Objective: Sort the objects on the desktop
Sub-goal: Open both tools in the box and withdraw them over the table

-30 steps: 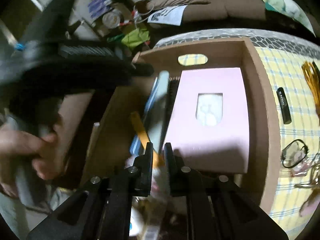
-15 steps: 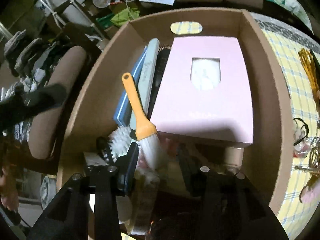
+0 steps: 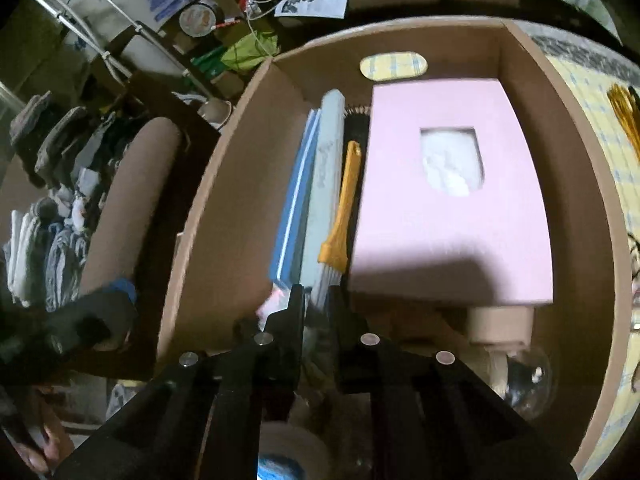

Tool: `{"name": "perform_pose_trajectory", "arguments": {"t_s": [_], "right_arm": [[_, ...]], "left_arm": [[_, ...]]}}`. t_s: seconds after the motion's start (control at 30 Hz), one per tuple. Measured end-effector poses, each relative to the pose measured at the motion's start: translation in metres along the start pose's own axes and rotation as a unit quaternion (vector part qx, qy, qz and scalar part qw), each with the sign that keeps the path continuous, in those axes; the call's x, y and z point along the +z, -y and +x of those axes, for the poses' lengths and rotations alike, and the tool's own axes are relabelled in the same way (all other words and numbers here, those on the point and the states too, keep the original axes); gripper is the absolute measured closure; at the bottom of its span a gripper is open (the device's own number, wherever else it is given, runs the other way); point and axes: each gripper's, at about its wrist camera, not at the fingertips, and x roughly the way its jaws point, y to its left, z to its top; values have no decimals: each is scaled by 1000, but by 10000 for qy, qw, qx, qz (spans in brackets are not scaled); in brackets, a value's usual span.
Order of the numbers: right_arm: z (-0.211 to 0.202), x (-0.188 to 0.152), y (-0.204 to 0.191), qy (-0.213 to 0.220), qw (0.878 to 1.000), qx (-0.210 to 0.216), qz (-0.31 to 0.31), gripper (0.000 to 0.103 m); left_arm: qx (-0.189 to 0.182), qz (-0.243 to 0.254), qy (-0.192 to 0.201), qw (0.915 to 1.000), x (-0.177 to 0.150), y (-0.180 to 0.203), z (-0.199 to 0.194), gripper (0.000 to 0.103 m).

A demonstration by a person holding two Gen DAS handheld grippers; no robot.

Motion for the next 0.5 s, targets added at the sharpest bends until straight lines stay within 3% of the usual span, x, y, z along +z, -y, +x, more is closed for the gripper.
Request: {"name": "perform_pose_trajectory", "arguments": {"t_s": [0.17, 0.23, 0.3, 0.33, 0.4, 0.47, 0.5], "right_arm": [[-5, 9, -4, 233, 9997, 14, -24, 89], [-15, 10, -2, 371, 9993, -18, -44, 88], [-24, 10, 1, 454, 9989, -121, 0, 45], [-29, 9, 3, 512, 9985, -175, 43, 40], [-45, 5, 8, 646, 9977, -162, 101, 39], [-61, -1, 9, 743, 9969, -252, 70, 36], [-69, -6, 10, 780, 9965, -309, 14, 30]], "left_arm": [[-127, -101, -32, 9999, -7, 1, 5, 53], [-140, -116, -26, 9998, -11, 3, 6, 46], [-140, -124, -12, 9998, -16, 7, 6, 43], [-130, -122, -13, 9998, -18, 8, 5, 43], [-38, -78, 9, 10000, -25, 13, 2, 40], [108, -11, 92, 9999, -32, 17, -3, 31], [182, 10, 141, 9997, -36, 18, -6, 25]]}}
